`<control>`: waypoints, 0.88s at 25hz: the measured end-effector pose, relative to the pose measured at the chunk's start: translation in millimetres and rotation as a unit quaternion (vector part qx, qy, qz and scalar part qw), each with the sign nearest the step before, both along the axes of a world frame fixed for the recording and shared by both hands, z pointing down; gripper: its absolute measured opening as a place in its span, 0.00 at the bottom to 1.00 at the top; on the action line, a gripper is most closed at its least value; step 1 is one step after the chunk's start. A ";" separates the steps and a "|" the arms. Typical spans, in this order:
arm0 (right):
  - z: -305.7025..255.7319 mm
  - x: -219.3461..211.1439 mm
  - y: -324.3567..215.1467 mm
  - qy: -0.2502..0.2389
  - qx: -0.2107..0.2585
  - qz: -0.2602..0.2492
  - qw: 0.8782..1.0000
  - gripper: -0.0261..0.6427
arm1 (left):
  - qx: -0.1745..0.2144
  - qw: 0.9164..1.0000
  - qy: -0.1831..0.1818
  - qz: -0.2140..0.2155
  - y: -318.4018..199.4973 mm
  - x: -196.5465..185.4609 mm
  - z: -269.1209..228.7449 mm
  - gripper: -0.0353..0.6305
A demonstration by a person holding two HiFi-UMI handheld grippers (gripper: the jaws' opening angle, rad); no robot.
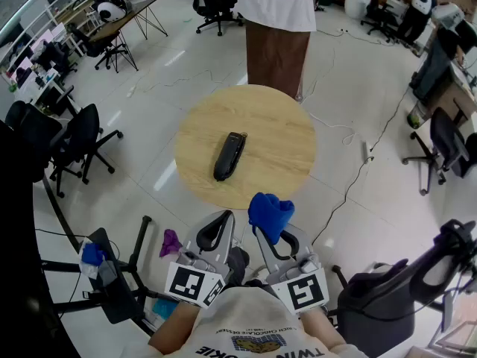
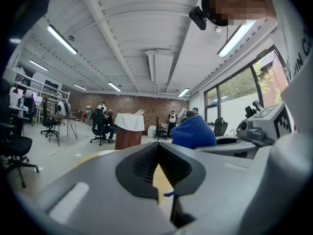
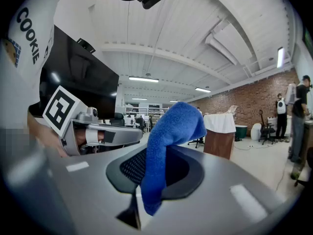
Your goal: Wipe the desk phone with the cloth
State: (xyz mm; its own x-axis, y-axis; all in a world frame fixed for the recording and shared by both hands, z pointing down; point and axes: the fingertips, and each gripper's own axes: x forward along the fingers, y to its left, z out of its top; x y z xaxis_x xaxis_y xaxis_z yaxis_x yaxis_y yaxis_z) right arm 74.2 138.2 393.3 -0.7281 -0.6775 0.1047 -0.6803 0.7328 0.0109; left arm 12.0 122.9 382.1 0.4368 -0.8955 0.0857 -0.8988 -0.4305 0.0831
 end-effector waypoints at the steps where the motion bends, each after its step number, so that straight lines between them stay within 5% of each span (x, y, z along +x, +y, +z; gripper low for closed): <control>1: -2.1 -0.9 -3.7 -0.002 0.002 0.000 1.000 0.14 | -0.001 1.000 0.002 0.001 -3.3 -0.1 -0.4 0.05; 22: 8.4 -34.6 -98.4 0.020 -0.021 -0.013 1.000 0.14 | -0.033 0.999 0.036 -0.006 -100.5 -24.4 21.5 0.05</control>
